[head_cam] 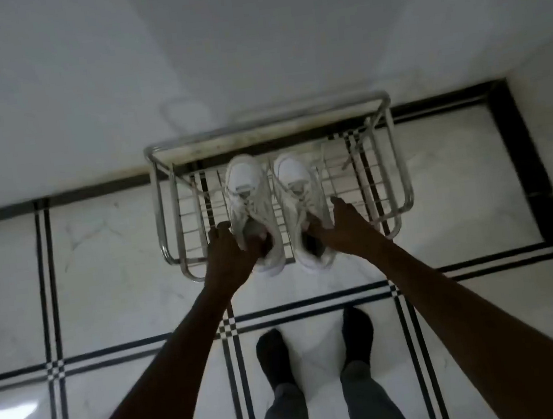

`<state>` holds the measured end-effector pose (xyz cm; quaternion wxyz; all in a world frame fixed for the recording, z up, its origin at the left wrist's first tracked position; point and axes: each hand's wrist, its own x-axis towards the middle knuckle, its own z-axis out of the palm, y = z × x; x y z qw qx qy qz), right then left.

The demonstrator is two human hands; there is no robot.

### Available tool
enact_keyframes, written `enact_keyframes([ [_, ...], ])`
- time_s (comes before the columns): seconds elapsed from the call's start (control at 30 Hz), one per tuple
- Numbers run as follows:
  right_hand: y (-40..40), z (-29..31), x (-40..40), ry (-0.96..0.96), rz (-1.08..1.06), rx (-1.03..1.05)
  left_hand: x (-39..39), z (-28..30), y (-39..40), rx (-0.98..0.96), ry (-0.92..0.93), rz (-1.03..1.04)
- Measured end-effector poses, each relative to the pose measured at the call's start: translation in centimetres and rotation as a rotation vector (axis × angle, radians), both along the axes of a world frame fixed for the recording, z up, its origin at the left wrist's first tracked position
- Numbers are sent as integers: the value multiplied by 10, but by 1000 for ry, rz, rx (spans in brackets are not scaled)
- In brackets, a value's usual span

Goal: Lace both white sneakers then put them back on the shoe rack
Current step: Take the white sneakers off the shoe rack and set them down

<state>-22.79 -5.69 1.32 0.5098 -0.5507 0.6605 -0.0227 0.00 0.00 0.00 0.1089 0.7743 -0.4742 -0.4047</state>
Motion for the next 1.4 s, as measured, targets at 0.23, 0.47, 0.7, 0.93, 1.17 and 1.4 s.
enact_keyframes([
  [0.23, 4, -41, -5, -131, 13, -52, 8, -38, -3, -48, 144, 96],
  [0.47, 12, -32, 7, -38, 7, -82, 4, -24, 14, -89, 132, 0],
  [0.7, 81, -12, -11, -144, -54, -199, -13, -15, 88, -256, 151, 11],
  [0.93, 182, -34, -38, -154, -48, -251, -47, -44, 203, -249, 76, 97],
  [1.17, 280, -113, -54, -228, -80, -261, -73, -110, 301, -192, 32, 145],
  [1.4, 332, -249, -65, -105, -41, -143, -85, -240, 348, -47, 68, 141],
])
